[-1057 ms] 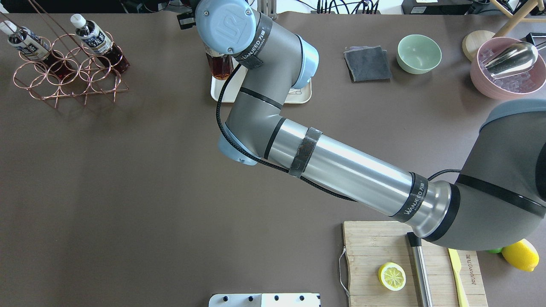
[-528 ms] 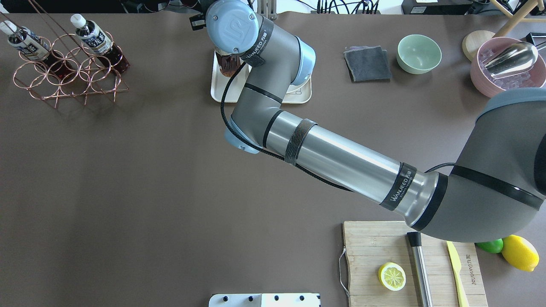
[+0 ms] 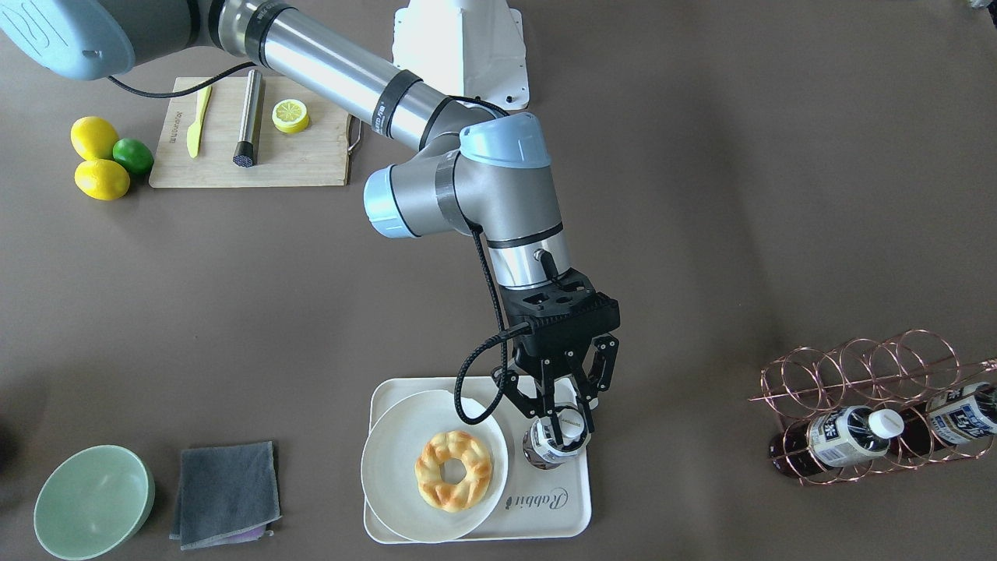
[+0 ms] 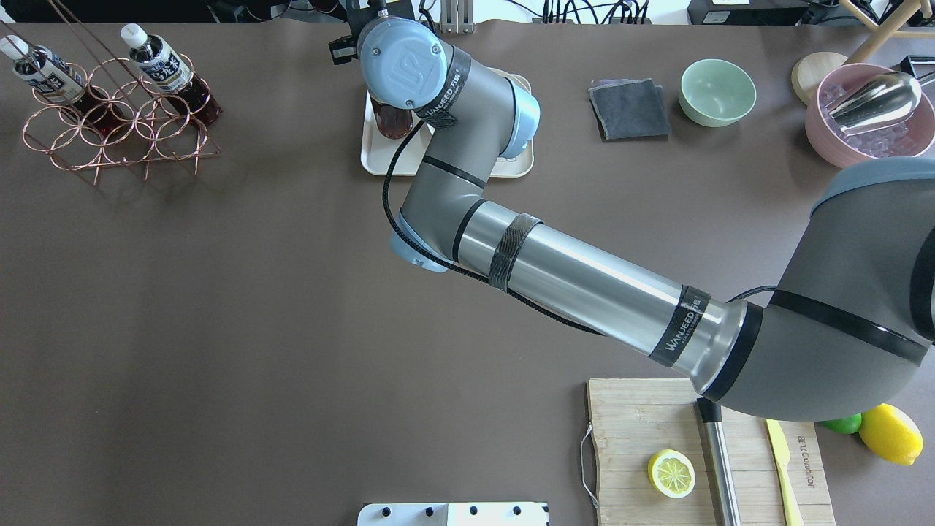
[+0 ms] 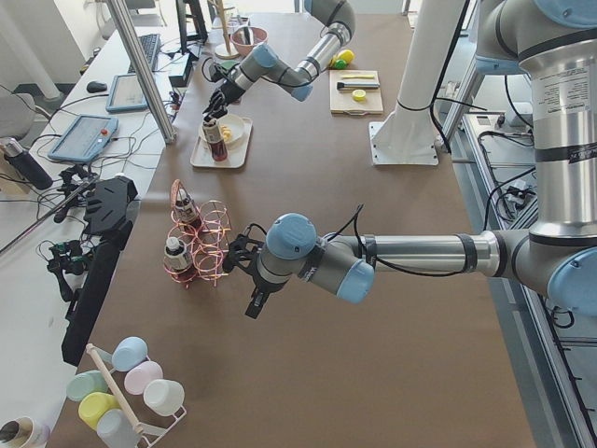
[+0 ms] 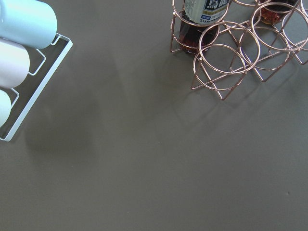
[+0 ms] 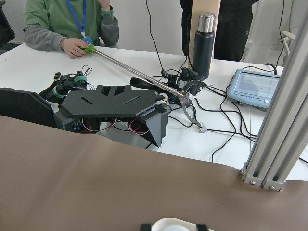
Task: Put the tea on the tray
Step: 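Lower the bottle onto the tray beside the plate and open right gripper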
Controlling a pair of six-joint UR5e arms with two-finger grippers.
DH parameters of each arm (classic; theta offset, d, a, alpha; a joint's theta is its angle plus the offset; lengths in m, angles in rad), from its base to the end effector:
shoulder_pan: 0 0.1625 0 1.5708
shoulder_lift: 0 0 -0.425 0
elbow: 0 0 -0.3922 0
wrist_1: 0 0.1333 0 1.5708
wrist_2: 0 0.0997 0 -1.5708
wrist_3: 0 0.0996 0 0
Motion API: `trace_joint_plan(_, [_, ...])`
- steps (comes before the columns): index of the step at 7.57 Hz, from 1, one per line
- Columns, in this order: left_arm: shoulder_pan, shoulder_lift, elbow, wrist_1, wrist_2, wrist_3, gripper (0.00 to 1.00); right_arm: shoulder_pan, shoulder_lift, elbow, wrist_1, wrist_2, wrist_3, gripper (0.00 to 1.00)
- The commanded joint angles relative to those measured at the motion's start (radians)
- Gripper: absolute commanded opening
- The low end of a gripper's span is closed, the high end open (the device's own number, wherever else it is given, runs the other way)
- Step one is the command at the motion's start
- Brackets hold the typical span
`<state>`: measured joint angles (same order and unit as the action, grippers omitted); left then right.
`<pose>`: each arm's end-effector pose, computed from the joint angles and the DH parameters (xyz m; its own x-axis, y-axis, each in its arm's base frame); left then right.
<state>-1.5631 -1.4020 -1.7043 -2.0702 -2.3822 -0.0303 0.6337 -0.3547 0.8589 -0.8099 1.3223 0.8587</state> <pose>-0.0577 -0.4409 0.6120 0.6859 0.3027 -0.6618 0.0139 0.9038 0.4278 -0.6028 -0.6388 0.0546 0.6821 -0.2847 0.6735 -0.4191 0.6026 0.6792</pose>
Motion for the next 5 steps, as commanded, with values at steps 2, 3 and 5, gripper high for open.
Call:
trace_joint_plan(2, [0.000,0.000,0.002,-0.001,0.000,0.001,0.99,-0.009,-0.003,0.002,0.001,-0.009,0.000,0.00])
trace_joint_plan(3, [0.000,0.000,0.002,-0.001,0.000,0.001,0.99,-0.009,-0.003,0.003,0.000,-0.008,0.000,0.00])
trace_joint_plan(5, [0.000,0.000,0.002,-0.001,0.000,0.001,0.99,-0.008,-0.003,0.006,-0.002,-0.009,-0.006,0.93])
